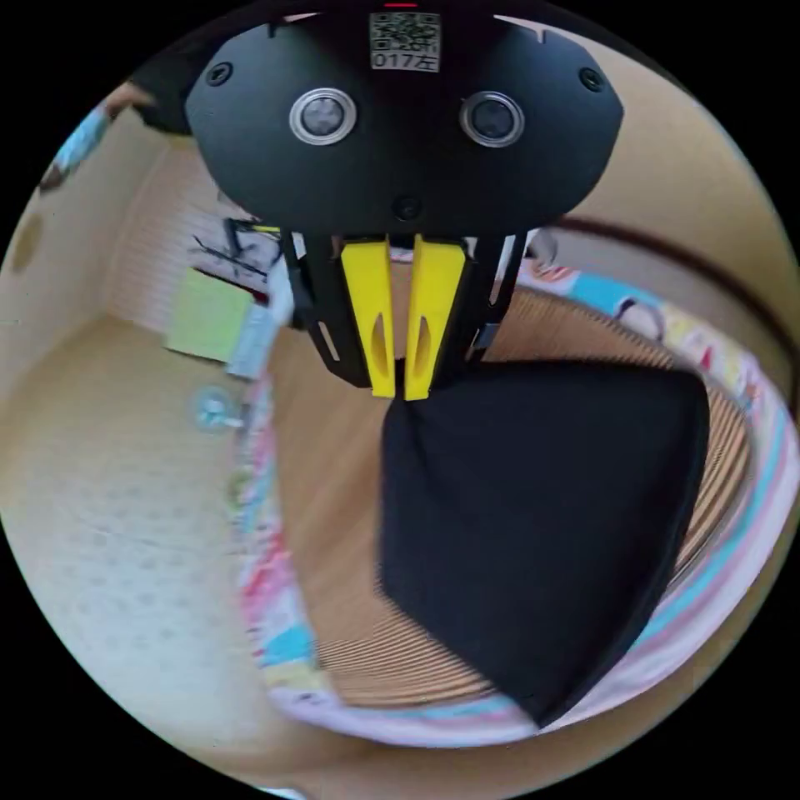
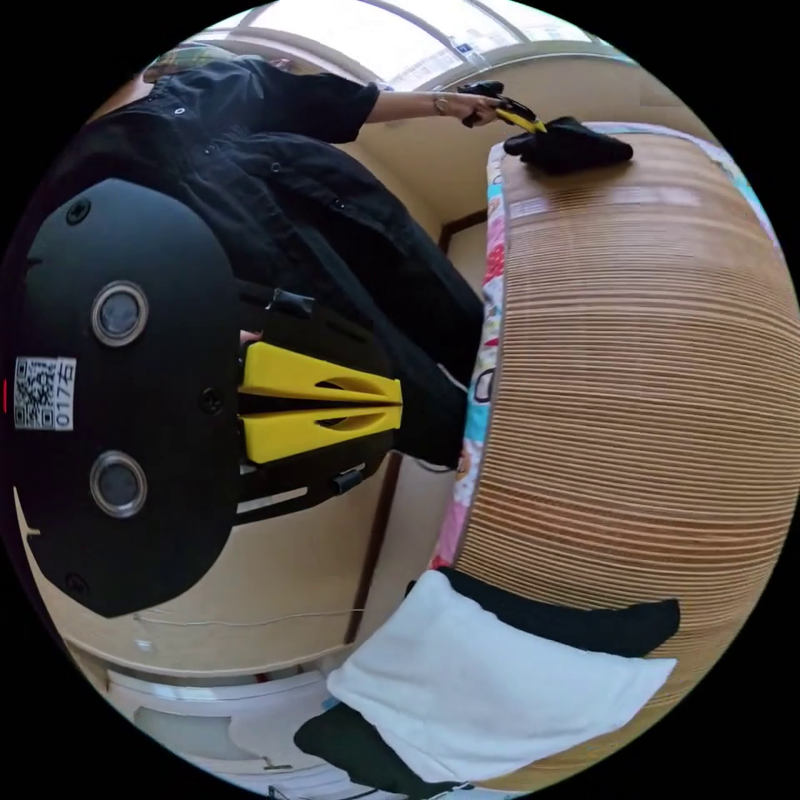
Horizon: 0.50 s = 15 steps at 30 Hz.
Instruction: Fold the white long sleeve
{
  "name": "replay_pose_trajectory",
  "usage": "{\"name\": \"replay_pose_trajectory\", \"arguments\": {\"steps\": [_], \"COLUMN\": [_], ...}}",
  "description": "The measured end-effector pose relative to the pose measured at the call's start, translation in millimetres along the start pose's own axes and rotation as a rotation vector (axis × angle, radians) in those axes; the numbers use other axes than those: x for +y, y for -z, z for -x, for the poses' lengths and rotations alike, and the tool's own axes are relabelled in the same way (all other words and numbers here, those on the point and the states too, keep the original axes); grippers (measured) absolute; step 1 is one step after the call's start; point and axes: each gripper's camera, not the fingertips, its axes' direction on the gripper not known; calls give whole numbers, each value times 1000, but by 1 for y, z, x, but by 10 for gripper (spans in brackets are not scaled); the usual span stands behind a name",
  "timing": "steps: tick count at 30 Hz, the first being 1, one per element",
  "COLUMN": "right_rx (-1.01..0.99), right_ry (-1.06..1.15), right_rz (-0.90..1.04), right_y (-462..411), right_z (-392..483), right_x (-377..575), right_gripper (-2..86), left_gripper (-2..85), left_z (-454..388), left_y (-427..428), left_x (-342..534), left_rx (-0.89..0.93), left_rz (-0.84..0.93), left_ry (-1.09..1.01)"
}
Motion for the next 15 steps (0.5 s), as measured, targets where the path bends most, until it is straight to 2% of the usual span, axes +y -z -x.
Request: {"name": "replay_pose_trajectory", "arguments": {"steps": [1,5,6,8,11,14,15], "right_rx": [-15,-152,-177,-203,-264,-381,-438], "right_ry": [-1,66,86,116,135,156,166], "right_rz": [-24,-148,-175,-204,-259,-308,-328], "right_y": [2,15,18,20,20,15,12], "right_z": [-1,-5,-6,-9,-19,-37,-46], "right_x": [0,-3,-4,-5,-2,1,1], "right_gripper": [3,2,2,2,2,3,3], "left_gripper": [3,-5,-6,-8,-9,-9,-9], "left_z": [-29,-142,-150,-160,-154,-143,-141], "left_y": [16,78,87,117,141,150,151], "left_x": [7,50,57,84,122,153,160], "left_rx": [118,316,368,655,968,1174,1182], "left_rz": [-38,-139,-159,-222,-248,-218,-206], "left_ry": [-108,-496,-530,-595,-696,-750,-769]}}
